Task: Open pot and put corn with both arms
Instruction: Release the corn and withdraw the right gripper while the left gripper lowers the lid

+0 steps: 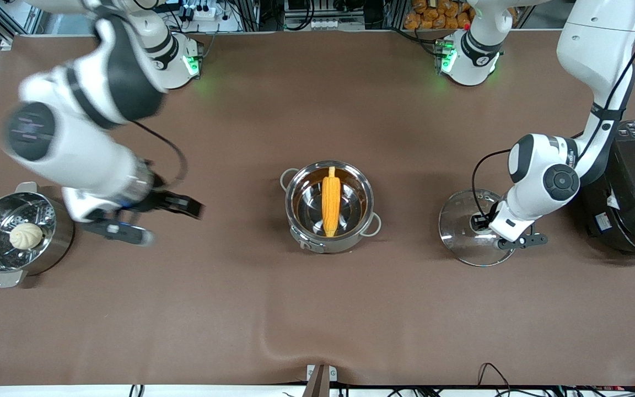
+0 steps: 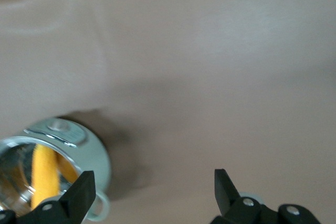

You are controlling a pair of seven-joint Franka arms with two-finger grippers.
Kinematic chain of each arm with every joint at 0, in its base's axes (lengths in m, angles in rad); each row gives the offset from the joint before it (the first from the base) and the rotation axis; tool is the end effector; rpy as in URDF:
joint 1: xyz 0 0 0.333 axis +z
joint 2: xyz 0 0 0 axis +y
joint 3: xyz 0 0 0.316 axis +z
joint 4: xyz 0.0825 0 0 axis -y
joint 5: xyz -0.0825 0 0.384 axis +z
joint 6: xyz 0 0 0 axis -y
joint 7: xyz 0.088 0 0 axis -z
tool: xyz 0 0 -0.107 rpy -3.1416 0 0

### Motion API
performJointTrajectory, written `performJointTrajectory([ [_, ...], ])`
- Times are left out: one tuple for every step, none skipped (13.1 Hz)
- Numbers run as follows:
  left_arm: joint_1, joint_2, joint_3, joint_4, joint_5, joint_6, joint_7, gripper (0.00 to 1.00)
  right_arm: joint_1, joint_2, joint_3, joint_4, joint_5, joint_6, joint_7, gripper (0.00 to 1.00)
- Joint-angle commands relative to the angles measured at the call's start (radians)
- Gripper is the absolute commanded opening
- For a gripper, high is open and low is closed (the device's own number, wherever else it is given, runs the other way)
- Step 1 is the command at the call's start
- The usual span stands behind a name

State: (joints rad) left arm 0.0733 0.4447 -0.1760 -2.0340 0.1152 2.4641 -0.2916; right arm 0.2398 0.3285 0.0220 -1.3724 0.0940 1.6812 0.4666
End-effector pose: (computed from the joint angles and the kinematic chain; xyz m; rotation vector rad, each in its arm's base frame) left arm 0.5959 -0.0596 0.2265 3.1339 0.1810 -0.0090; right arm 0.6332 0.1768 0.5293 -3.0356 0.3310 0.0826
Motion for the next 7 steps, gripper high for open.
performJointTrajectory([
  [0.023,-0.037,-0.005,-0.011,0.011,0.009,0.023,1.00,-0.080,-0.181,-0.031,-0.152,0.000,-0.046,-0.153,1.00],
  [0.026,-0.056,-0.005,-0.011,0.012,0.003,0.023,1.00,-0.111,-0.218,-0.049,-0.160,0.003,-0.049,-0.204,1.00],
  [0.028,-0.075,-0.005,-0.008,0.012,0.003,0.022,1.00,-0.132,-0.247,-0.057,-0.162,0.003,-0.058,-0.270,1.00],
  [0.028,-0.101,-0.005,-0.003,0.012,-0.005,0.019,1.00,-0.148,-0.267,-0.059,-0.162,0.001,-0.081,-0.316,1.00],
  [0.028,-0.130,-0.007,0.017,0.011,-0.046,0.019,1.00,-0.174,-0.267,-0.057,-0.146,0.006,-0.096,-0.321,1.00],
  [0.026,-0.153,-0.008,0.062,0.011,-0.119,0.019,1.00,-0.192,-0.261,-0.056,-0.120,0.007,-0.122,-0.322,1.00],
  [0.023,-0.165,-0.011,0.137,0.011,-0.220,0.020,1.00,-0.201,-0.258,-0.057,-0.090,0.004,-0.153,-0.324,1.00],
])
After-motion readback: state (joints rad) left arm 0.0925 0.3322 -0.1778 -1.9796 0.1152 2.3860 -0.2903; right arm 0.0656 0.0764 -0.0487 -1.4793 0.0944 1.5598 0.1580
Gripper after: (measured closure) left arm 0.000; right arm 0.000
